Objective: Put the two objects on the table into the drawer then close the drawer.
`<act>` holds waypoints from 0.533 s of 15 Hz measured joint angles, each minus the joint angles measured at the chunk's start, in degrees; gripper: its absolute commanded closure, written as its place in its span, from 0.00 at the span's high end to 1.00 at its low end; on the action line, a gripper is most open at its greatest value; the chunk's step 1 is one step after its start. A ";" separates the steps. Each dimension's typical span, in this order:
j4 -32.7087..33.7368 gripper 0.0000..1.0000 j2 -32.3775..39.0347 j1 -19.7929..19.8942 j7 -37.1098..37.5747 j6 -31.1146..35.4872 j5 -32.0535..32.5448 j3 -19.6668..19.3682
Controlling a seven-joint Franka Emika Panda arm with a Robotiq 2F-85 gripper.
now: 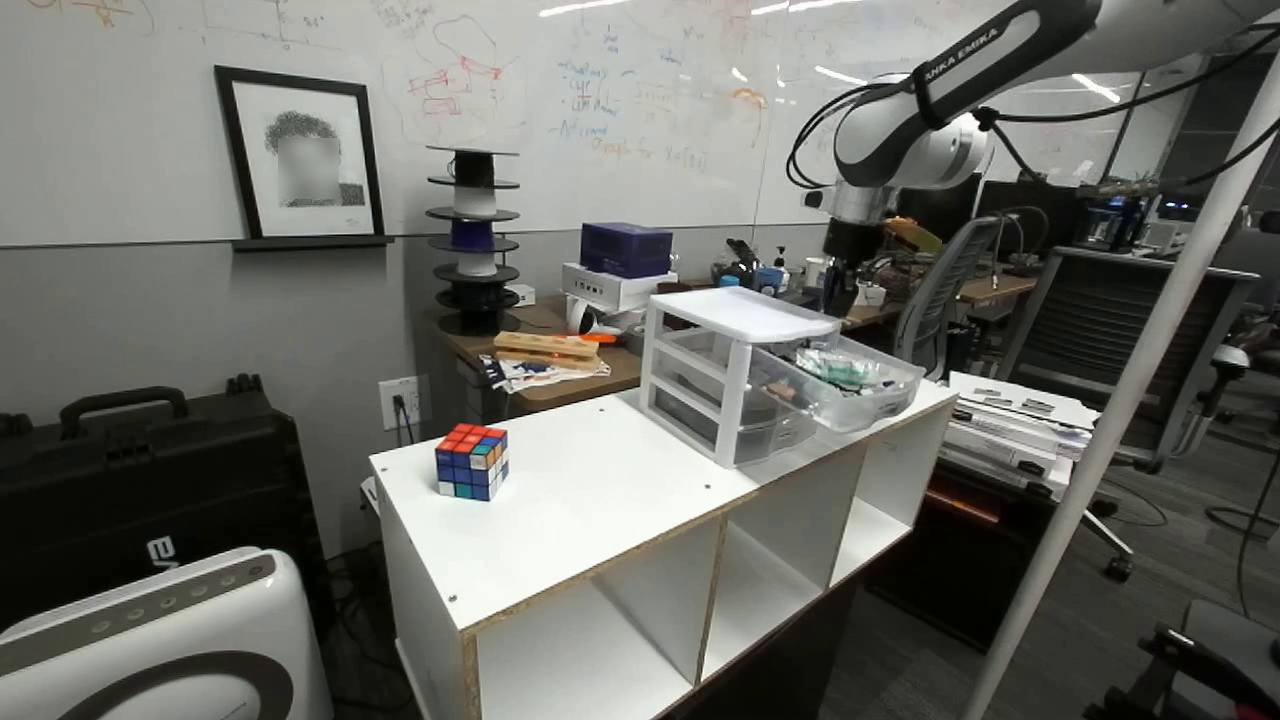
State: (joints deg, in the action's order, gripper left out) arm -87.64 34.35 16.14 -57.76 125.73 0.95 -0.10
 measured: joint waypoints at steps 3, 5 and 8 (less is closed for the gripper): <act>-8.05 0.12 -7.85 -0.97 3.87 2.78 0.26 -0.55; -13.61 0.12 -13.07 -1.82 7.57 5.03 1.11 -1.32; -22.21 0.12 -21.24 -3.25 12.97 7.92 2.91 -2.10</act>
State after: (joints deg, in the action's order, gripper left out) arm -109.85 13.11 12.89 -44.79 133.65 3.85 -2.20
